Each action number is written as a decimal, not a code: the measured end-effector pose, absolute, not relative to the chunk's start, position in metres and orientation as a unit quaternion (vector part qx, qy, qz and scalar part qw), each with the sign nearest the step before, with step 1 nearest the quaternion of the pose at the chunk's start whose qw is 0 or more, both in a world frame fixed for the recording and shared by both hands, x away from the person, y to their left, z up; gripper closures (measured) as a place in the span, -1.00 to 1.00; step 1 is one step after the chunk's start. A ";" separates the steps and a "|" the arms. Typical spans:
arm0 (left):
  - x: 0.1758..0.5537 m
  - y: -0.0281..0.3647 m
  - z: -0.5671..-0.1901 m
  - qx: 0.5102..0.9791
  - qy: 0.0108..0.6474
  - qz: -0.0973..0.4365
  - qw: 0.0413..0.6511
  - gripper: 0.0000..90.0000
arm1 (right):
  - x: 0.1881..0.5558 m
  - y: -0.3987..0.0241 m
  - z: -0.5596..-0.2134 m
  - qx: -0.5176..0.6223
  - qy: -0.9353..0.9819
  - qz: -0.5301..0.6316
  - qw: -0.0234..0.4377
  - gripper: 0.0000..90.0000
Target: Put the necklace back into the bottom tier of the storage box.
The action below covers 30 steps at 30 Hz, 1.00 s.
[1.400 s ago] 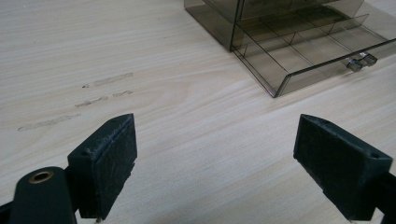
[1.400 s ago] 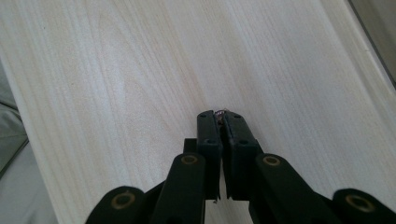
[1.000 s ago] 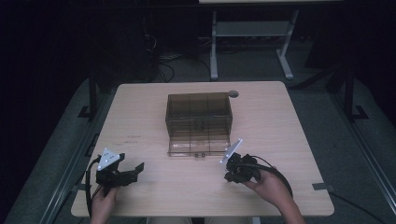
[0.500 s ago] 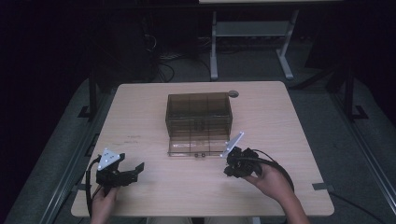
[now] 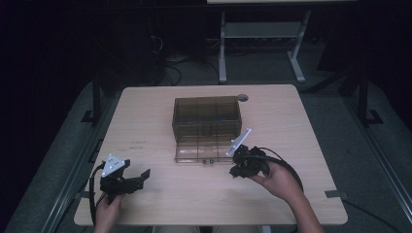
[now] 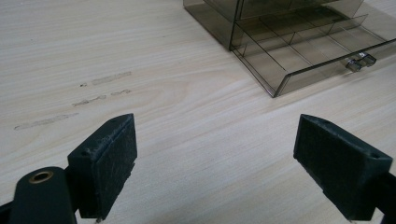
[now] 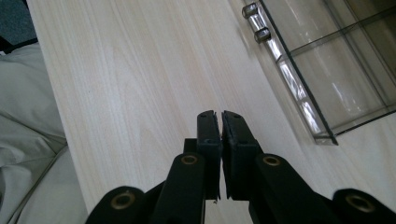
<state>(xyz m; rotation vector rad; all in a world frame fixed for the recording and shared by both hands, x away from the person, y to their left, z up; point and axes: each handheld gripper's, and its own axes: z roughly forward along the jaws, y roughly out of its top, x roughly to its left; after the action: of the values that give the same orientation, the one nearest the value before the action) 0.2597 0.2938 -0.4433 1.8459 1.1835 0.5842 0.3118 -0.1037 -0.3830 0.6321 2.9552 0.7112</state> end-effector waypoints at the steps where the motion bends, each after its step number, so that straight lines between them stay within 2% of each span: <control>1: 0.260 0.294 -0.443 0.738 0.472 0.234 0.422 -0.71 | 0.313 -0.103 -0.382 0.202 0.952 0.229 0.019 0.91; 30: 0.260 0.293 -0.443 0.741 0.470 0.230 0.422 -0.71 | 0.334 -0.082 -0.370 0.191 0.951 0.242 0.012 0.91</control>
<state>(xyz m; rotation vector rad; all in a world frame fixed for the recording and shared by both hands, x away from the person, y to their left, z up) 0.2600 0.2929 -0.4435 1.8548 1.1759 0.5770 0.3342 -0.0823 -0.3699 0.5958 2.9656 0.7551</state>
